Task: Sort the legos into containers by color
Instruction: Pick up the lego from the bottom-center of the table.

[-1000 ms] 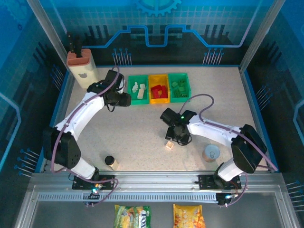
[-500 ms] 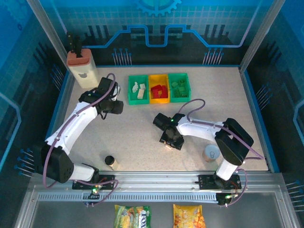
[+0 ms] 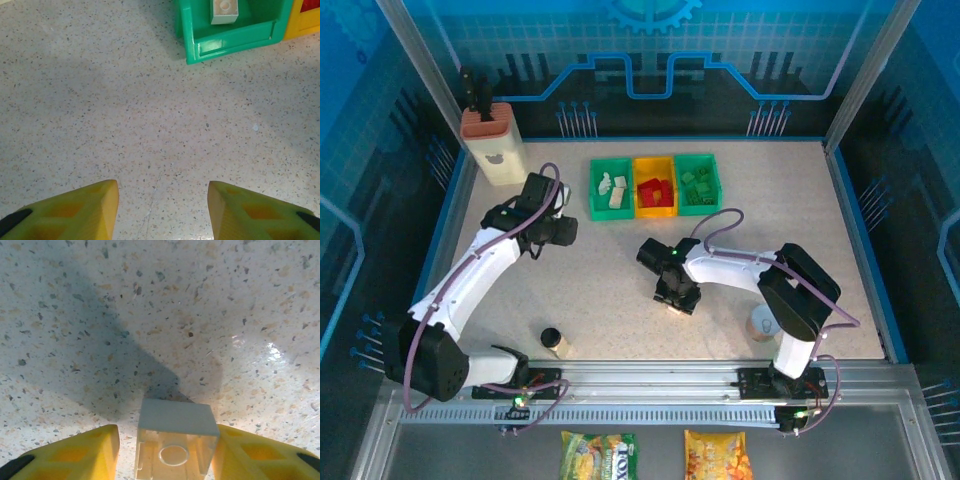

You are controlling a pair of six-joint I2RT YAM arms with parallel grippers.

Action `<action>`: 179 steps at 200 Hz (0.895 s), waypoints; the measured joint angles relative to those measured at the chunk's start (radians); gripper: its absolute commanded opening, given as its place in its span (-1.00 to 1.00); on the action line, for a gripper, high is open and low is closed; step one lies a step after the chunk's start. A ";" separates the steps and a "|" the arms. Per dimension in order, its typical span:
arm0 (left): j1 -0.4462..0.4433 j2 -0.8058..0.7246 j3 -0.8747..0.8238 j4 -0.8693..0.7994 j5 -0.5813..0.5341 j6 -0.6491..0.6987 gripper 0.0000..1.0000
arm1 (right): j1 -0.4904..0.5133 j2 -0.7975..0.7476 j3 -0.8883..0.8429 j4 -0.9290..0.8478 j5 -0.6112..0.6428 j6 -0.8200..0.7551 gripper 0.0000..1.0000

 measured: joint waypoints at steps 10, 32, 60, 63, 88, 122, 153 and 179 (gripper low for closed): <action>0.000 0.000 -0.004 0.012 0.005 0.000 0.02 | 0.000 0.003 0.004 0.000 0.000 0.000 -0.05; 0.000 0.000 -0.012 0.029 0.011 0.000 0.02 | 0.000 0.009 0.016 0.000 0.000 -0.002 -0.10; 0.000 0.000 -0.016 0.035 0.015 0.000 0.02 | 0.000 0.011 0.028 -0.005 0.001 -0.005 -0.17; 0.000 0.000 -0.016 0.035 0.015 0.000 0.02 | 0.000 0.011 0.030 -0.006 0.001 -0.005 -0.17; 0.000 0.000 -0.016 0.037 0.015 0.000 0.02 | 0.002 0.014 0.048 -0.016 0.005 -0.015 -0.23; 0.000 0.000 -0.016 0.042 0.015 0.000 0.02 | 0.002 0.019 0.076 -0.027 0.009 -0.030 -0.28; 0.000 0.000 -0.016 0.043 0.015 0.000 0.02 | 0.006 0.031 0.098 -0.037 0.017 -0.051 -0.29; 0.000 -0.001 -0.017 0.043 0.015 0.000 0.02 | 0.008 0.054 0.147 -0.053 0.035 -0.090 -0.30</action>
